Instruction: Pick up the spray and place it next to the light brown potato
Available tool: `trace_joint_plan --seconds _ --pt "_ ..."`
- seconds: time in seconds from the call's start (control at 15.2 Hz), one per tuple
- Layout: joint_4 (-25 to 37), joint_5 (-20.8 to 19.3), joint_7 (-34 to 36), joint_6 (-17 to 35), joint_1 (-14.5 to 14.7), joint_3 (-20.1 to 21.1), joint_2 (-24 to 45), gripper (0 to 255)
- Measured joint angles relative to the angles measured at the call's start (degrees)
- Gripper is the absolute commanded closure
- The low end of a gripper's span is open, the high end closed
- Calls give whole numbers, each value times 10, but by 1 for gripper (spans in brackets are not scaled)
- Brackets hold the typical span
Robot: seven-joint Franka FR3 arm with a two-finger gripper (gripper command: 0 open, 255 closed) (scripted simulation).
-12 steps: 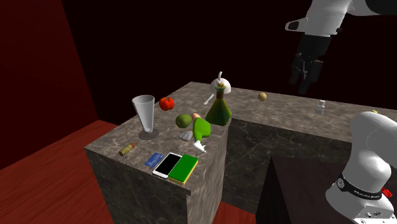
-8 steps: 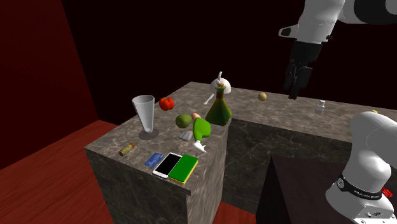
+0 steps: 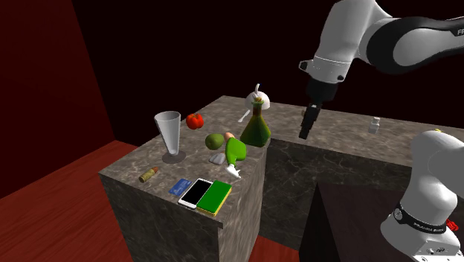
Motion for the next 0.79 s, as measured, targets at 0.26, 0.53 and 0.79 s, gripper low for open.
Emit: trace_joint_plan --seconds 0.26,0.53,0.79 --pt "-2 -3 73 77 -21 19 64 0" --pt "10 -13 148 145 -42 34 136 0" --pt "45 -35 234 208 -62 51 226 0"
